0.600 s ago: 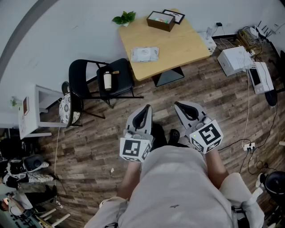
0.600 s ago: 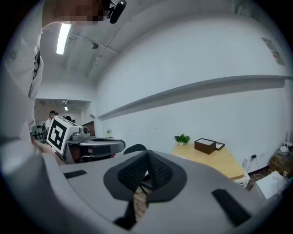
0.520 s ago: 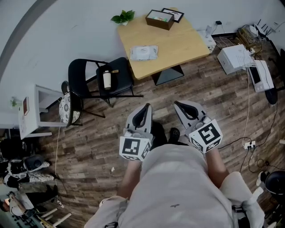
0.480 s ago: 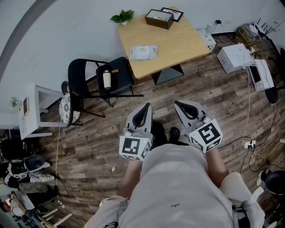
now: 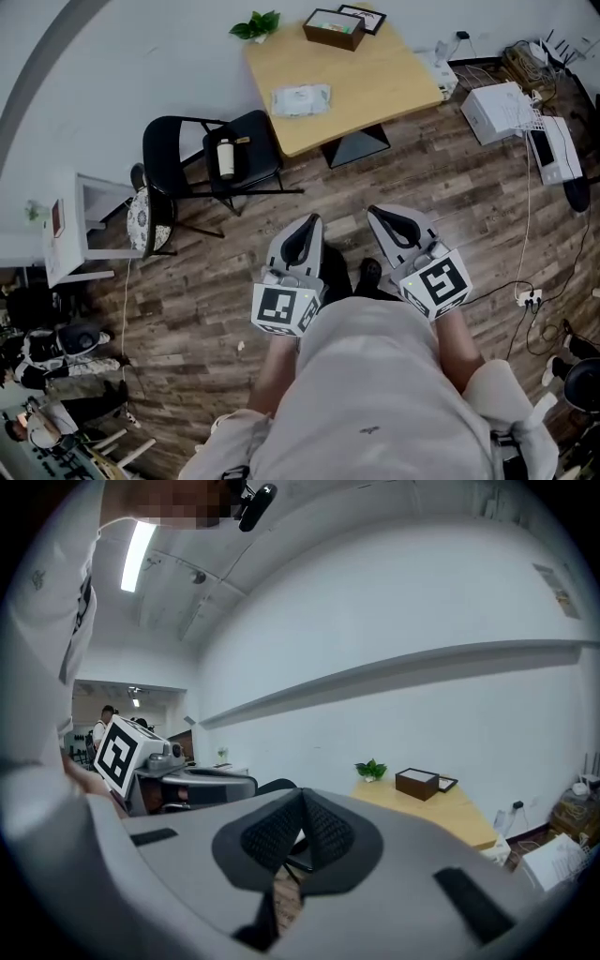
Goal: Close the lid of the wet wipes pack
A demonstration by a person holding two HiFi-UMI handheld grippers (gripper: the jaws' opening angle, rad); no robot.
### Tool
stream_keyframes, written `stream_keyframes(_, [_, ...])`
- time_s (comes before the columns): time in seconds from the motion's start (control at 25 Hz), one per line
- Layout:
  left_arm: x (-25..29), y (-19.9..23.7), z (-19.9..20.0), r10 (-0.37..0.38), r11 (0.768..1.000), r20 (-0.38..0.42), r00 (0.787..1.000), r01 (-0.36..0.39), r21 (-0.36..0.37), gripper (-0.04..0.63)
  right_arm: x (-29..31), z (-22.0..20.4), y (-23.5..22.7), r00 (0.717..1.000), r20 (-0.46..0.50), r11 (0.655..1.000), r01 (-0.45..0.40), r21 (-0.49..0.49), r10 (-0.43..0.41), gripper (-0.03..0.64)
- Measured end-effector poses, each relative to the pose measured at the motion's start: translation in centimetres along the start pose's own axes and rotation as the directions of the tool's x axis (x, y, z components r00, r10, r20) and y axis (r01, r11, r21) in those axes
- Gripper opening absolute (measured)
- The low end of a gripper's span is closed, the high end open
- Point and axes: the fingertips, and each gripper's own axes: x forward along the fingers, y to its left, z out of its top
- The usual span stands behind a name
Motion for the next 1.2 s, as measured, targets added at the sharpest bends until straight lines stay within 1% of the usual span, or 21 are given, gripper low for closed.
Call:
stream_keyframes(0.12, [-0.2, 0.0, -0.2, 0.014, 1.000, -0.005, 1.000, -0.014, 0.001, 0.008, 0.1, -0.1, 0.4, 1.000, -0.003, 1.000, -0.012, -0.004, 0.012, -0.002])
stream_keyframes(0.36, [-0.2, 0.2, -0.4, 0.015, 1.000, -0.010, 1.000, -0.015, 0.004, 0.009, 0.7, -0.6, 0.3, 1.000, -0.011, 1.000, -0.002, 0.010, 0.003, 0.000])
stream_keyframes(0.6, [0.3, 1.3, -0.8, 0.000, 1.000, -0.019, 1.000, -0.001, -0.008, 0.009, 2.0, -1.0, 0.1, 0.999, -0.032, 1.000, -0.005, 0.026, 0.006, 0.032])
stream_keyframes(0.68, [0.3, 2.2, -0.9, -0.003, 1.000, -0.018, 1.000, 0.002, -0.014, 0.009, 2.8, -1.0, 0.2, 0.999, -0.035, 1.000, -0.007, 0.026, 0.008, 0.052])
stream_keyframes(1.0, [1.8, 7.3, 0.3, 0.000, 1.000, 0.004, 1.000, 0.001, -0.013, 0.014, 7.3, 0.2, -0.8, 0.999, -0.051, 1.000, 0.008, 0.021, -0.007, 0.073])
stream_keyframes(1.08, [2.4, 8.6, 0.7, -0.005, 1.000, 0.014, 1.000, 0.005, -0.013, 0.023, 8.4, 0.6, -1.3, 0.999, -0.052, 1.000, 0.016, 0.018, -0.015, 0.079])
stream_keyframes(1.2, [3.7, 10.7, 1.1, -0.018, 1.000, 0.018, 1.000, 0.018, -0.018, 0.057, 10.2, 1.3, -2.2, 0.998, -0.056, 0.999, 0.032, 0.014, -0.031, 0.089])
